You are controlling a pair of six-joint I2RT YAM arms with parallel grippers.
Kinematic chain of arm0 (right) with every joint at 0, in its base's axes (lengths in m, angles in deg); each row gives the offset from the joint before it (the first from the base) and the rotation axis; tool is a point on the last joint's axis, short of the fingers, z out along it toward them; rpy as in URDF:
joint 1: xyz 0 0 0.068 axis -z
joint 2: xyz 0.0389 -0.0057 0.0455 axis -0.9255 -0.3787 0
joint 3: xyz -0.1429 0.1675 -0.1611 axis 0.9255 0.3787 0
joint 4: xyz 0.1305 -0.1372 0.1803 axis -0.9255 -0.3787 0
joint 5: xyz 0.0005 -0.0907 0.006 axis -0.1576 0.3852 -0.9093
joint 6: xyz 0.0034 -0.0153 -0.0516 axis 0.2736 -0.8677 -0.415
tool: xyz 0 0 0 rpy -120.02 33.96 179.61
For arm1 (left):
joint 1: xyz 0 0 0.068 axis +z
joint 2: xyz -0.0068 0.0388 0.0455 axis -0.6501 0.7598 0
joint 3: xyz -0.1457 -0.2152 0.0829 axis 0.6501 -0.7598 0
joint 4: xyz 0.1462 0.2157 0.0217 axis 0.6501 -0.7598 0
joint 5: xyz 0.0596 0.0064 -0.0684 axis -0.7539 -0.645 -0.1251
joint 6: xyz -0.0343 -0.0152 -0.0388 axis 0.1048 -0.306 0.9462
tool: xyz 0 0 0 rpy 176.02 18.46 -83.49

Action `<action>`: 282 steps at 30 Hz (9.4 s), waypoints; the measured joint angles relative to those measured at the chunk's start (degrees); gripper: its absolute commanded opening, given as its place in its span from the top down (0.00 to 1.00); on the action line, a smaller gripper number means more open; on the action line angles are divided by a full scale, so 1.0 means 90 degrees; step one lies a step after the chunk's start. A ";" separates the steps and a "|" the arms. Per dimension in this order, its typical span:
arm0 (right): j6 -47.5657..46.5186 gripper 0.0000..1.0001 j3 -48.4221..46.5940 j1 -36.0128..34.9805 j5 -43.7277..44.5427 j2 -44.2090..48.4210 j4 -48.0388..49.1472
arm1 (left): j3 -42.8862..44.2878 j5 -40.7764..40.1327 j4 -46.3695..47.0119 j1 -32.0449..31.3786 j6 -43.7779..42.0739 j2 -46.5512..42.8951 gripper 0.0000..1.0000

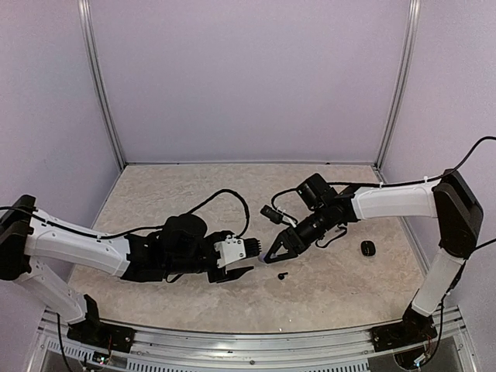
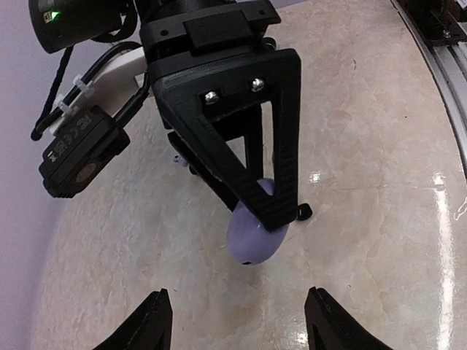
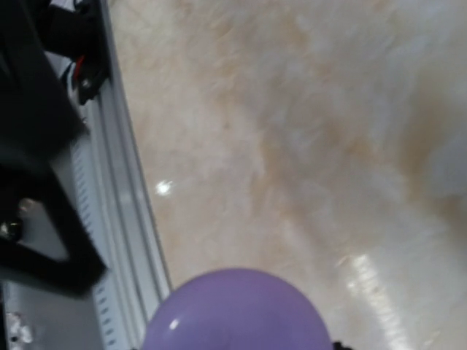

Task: Insert the wireless bluetooth earbuds into the charging case
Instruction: Pass from the right arm to the left, then pass from the left arm to the right, then pass from the right arm to the left, then open the charging case, then move the left earbud to the center of the board.

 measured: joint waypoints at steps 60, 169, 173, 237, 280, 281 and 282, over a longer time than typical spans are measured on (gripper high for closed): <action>-0.0775 0.22 0.1054 -0.0517 0.0624 0.3441 0.2701 | -0.0763 0.2011 0.2263 0.0270 0.1418 -0.1375 0.91; -0.2538 0.86 -0.0899 -0.1775 0.1647 0.2208 -0.0022 | -0.0789 0.1766 0.2557 0.0017 0.2968 -0.1192 0.71; -0.2535 0.86 -0.0899 -0.1778 0.1644 0.2208 -0.0002 | -0.0789 0.1829 0.2579 0.0041 0.3011 -0.1151 0.70; -0.2127 0.34 -0.1090 -0.1863 0.2810 0.2341 0.0525 | -0.1532 0.2118 0.3541 0.0294 0.3347 -0.1304 1.00; 0.0835 0.46 0.0794 0.2674 0.5255 0.0476 0.0032 | -0.2149 0.1853 0.4541 0.0690 0.3691 -0.1241 1.00; 0.0835 0.47 0.0794 0.2686 0.5297 0.0420 0.0063 | -0.2149 0.1853 0.4541 0.0690 0.3689 -0.1241 1.00; 0.0835 0.48 0.0794 0.2698 0.5316 0.0367 0.0100 | -0.2149 0.1853 0.4541 0.0690 0.3689 -0.1241 1.00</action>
